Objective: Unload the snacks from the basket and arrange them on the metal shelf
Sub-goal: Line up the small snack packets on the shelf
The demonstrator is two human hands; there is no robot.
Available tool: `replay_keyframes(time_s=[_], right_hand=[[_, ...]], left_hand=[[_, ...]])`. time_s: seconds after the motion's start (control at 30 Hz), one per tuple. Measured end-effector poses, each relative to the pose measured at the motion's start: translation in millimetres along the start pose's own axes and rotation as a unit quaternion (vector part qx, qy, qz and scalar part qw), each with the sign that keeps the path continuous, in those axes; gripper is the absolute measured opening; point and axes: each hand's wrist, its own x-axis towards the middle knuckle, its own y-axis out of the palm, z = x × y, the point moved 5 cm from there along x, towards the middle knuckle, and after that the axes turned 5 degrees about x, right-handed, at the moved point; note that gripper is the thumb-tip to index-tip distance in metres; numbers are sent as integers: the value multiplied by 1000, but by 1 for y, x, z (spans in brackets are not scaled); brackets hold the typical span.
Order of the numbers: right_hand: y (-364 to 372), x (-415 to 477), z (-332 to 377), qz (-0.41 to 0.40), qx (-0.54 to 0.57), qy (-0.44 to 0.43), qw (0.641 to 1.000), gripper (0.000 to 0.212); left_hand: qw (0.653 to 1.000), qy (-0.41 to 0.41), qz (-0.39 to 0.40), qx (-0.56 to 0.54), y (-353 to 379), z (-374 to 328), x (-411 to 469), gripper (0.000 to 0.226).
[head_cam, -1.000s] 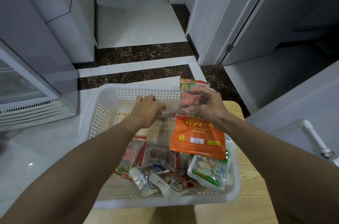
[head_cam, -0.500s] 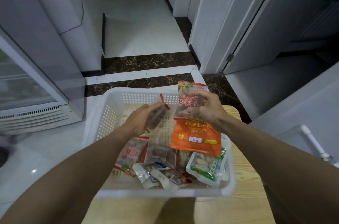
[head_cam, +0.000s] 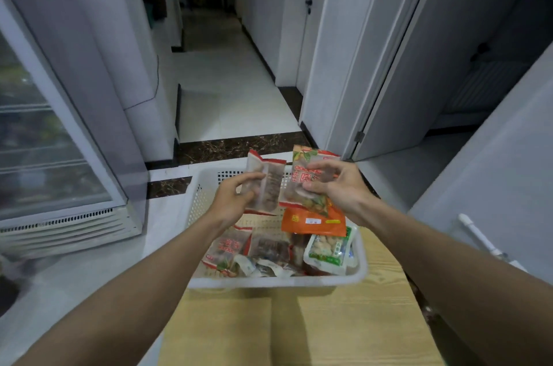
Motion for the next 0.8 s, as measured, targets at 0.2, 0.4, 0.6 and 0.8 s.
replay_keyframes(time_s=[0.2,0.4,0.6,0.8], right_hand=[[2,-101,11,-67,-28,-41,997,35],[13,-234,0,-199,-14,-80,977,33],[2,-371,5,-281,-19,-66,957,34],[-47,-507,14,-416,-50,-89,904,28]], left_hand=[[998,47,29,-34,-1,-49,-74,35],[986,112,97,-80,20,-85,-176,30],[966,188,163,-66,54,-131,-262,32],[936,238,247,-83,113,-197,-352,29]])
